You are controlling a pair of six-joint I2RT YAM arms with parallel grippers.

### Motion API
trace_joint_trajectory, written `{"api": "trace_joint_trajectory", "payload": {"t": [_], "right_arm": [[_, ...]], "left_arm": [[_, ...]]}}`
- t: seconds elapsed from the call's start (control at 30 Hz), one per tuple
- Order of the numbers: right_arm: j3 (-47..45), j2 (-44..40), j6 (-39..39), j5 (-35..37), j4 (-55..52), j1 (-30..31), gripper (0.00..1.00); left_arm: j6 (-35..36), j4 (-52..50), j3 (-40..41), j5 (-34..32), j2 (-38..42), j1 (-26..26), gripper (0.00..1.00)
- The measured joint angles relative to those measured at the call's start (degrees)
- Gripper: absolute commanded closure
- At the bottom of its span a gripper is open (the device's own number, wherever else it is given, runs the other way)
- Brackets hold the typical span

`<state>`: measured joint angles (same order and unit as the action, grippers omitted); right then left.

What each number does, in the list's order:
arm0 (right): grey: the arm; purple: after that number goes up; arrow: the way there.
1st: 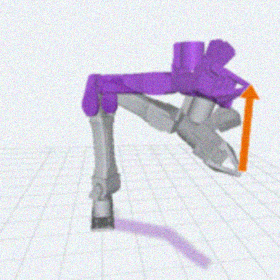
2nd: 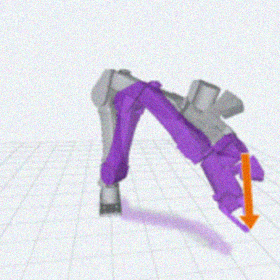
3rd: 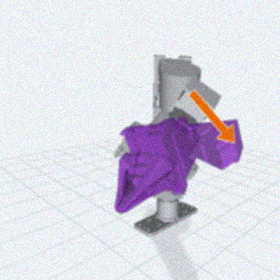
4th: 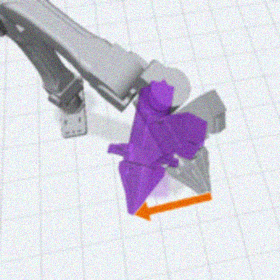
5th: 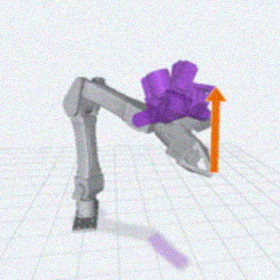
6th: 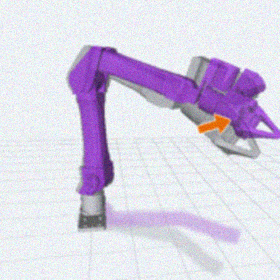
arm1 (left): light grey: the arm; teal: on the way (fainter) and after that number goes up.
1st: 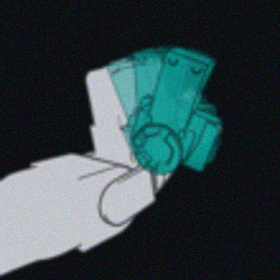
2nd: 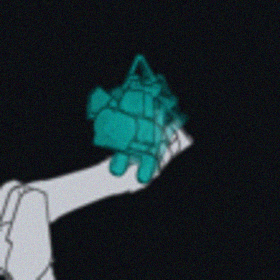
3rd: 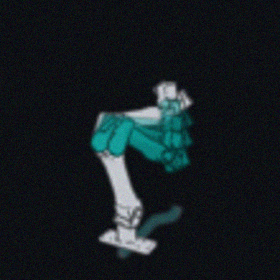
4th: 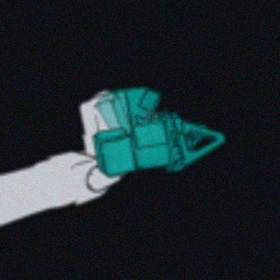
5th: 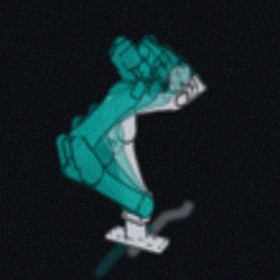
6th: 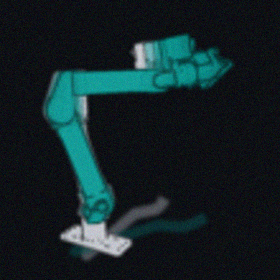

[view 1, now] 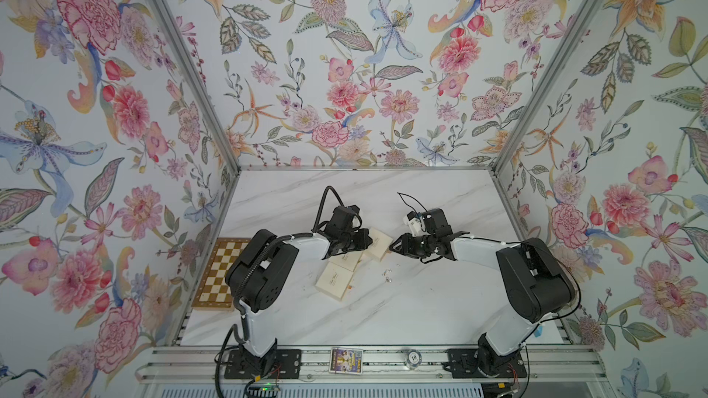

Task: Take out the earrings from the drawer-style jewelry box
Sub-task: Open the drawer in the jewelry box.

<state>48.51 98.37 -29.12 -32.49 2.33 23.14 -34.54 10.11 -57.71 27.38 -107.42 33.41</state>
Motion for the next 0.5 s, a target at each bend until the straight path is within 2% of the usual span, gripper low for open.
{"api": "trace_joint_trajectory", "payload": {"t": [0.5], "right_arm": [[-0.7,1.9,-2.1,0.0,3.6,-0.1,0.71]], "left_arm": [[0.2,0.7,0.5,-0.7,0.1,0.0,1.00]]}}
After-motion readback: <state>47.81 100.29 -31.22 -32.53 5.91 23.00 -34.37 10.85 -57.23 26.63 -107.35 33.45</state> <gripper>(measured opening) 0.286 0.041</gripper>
